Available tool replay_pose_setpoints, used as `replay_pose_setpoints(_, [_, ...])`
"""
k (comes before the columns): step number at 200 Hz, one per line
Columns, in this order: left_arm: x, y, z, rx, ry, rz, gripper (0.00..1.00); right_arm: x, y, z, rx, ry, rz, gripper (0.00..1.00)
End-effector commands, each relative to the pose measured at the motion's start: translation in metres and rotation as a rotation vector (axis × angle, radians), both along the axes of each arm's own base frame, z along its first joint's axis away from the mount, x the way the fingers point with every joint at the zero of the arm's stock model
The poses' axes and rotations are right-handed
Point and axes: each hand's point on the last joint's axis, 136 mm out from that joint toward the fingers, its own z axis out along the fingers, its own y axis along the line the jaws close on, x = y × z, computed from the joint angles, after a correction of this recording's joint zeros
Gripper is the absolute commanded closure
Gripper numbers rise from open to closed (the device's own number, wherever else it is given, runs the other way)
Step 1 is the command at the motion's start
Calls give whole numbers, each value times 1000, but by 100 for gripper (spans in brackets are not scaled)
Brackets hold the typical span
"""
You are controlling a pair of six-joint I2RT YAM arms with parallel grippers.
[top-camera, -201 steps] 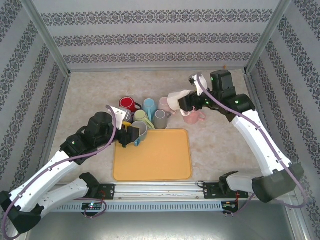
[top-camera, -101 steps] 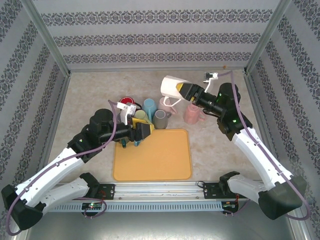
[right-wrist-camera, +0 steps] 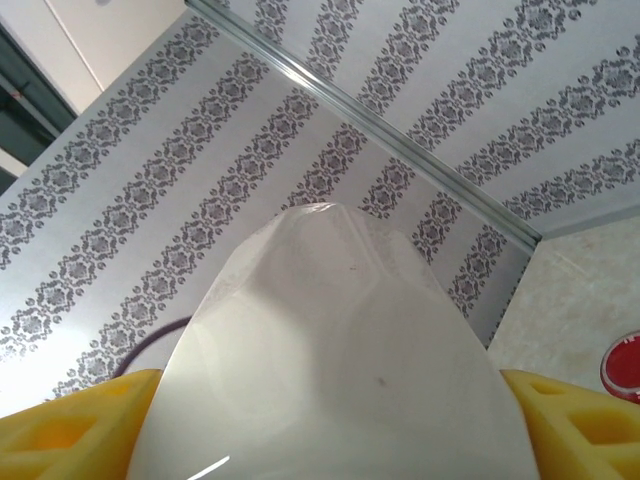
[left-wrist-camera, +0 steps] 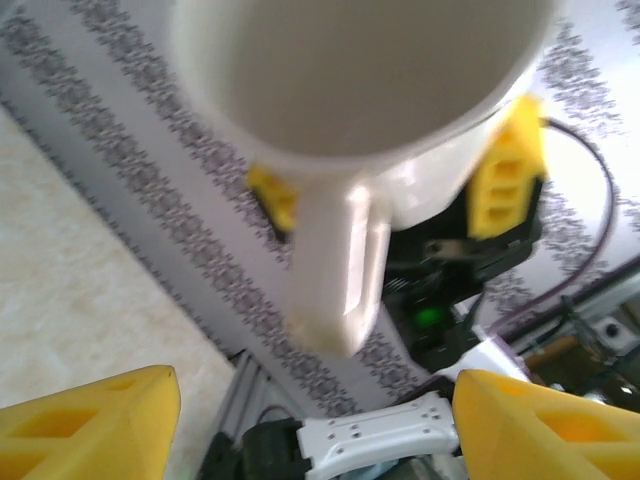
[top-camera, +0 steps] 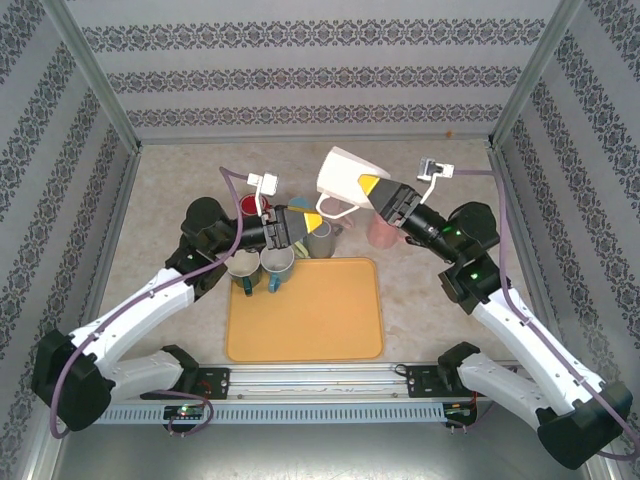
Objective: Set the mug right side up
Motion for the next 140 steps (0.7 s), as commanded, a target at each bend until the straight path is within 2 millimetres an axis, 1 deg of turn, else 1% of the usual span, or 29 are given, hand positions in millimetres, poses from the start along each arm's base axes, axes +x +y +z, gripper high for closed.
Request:
replay_pose_setpoints(1, [-15, 4, 33, -123, -97, -84, 28, -15, -8, 34, 87, -125, -17, 40])
replay_pose_setpoints(54, [-4, -1, 22, -98, -81, -78, 33, -18, -1, 26, 102, -106, 11, 40])
replay_pose_setpoints(94, [-1, -2, 23, -95, -83, -71, 43, -22, 3, 22, 110, -98, 32, 41])
replay_pose_setpoints(100, [0, -3, 22, -93, -79, -74, 46, -23, 4, 21, 106, -99, 37, 41])
replay_pose_setpoints(140, [-2, -2, 25, -98, -97, -80, 70, -25, 6, 15, 95, -93, 43, 41])
